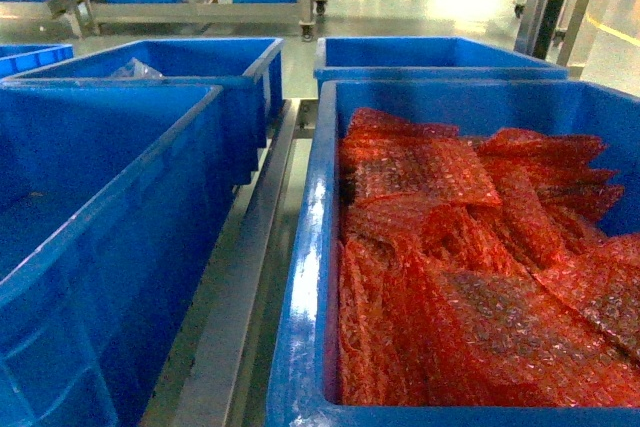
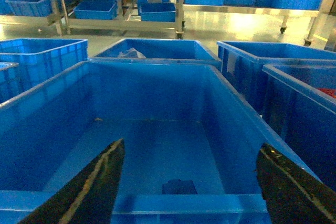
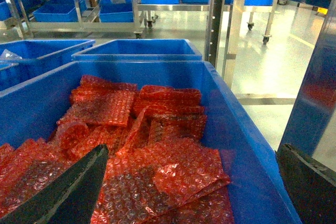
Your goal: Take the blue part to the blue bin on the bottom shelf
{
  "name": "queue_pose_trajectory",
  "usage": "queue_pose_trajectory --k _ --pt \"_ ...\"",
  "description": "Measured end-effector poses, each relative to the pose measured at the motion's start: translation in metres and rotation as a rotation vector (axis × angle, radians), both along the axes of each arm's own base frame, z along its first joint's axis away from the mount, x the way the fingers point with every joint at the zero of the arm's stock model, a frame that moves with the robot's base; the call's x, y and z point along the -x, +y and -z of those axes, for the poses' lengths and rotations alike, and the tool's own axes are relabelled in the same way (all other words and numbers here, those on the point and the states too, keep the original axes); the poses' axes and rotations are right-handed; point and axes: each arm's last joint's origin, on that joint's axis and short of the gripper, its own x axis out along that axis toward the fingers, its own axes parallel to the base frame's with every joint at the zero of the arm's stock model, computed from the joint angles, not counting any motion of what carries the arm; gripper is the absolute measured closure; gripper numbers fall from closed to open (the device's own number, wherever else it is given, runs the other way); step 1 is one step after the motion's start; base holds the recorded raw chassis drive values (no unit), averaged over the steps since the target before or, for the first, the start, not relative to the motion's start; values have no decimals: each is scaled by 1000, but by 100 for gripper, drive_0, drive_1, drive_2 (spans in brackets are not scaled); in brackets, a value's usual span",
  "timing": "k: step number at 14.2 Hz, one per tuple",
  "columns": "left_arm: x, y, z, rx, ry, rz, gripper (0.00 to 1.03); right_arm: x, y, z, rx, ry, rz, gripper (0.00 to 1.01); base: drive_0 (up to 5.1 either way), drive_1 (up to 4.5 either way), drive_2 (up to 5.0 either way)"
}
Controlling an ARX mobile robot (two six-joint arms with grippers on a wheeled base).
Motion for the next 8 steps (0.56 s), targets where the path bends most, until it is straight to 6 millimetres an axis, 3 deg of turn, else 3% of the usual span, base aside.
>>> queue_pose_trajectory --k 2,3,8 --pt "0 0 0 0 0 0 7 0 0 0 0 0 0 3 0 0 0" --pt "0 0 0 -1 0 0 3 0 0 0 0 0 0 3 0 0 0" --pt "0 0 0 -1 0 0 5 0 0 0 0 0 0 3 0 0 0"
